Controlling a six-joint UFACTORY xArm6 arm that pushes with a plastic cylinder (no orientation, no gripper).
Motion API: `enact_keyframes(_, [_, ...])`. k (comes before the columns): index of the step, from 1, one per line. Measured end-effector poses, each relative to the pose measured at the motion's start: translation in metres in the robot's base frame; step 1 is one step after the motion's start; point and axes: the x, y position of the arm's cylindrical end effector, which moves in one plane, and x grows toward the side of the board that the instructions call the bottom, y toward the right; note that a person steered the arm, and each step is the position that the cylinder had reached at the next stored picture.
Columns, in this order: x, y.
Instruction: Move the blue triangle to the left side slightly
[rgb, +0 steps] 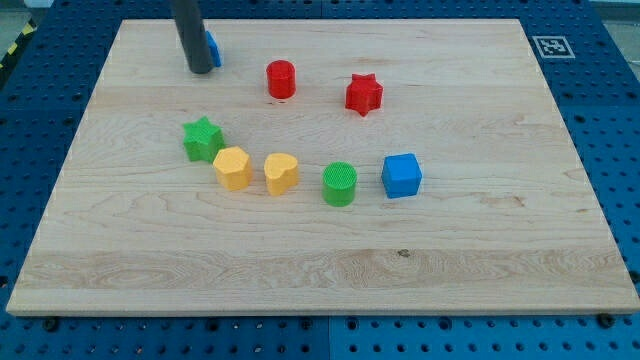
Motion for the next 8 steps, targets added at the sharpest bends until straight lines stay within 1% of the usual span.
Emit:
enact_keyframes(1, [-0.017, 0.01])
enact_keyframes(2, [-0.017, 0.013])
enact_keyframes(4, [-0.023, 0.053])
enact_keyframes(5, [-0.029, 0.049])
enact_keyframes(7, [-0.048, 0.013])
enact_keyframes(8, [-0.05, 0.011])
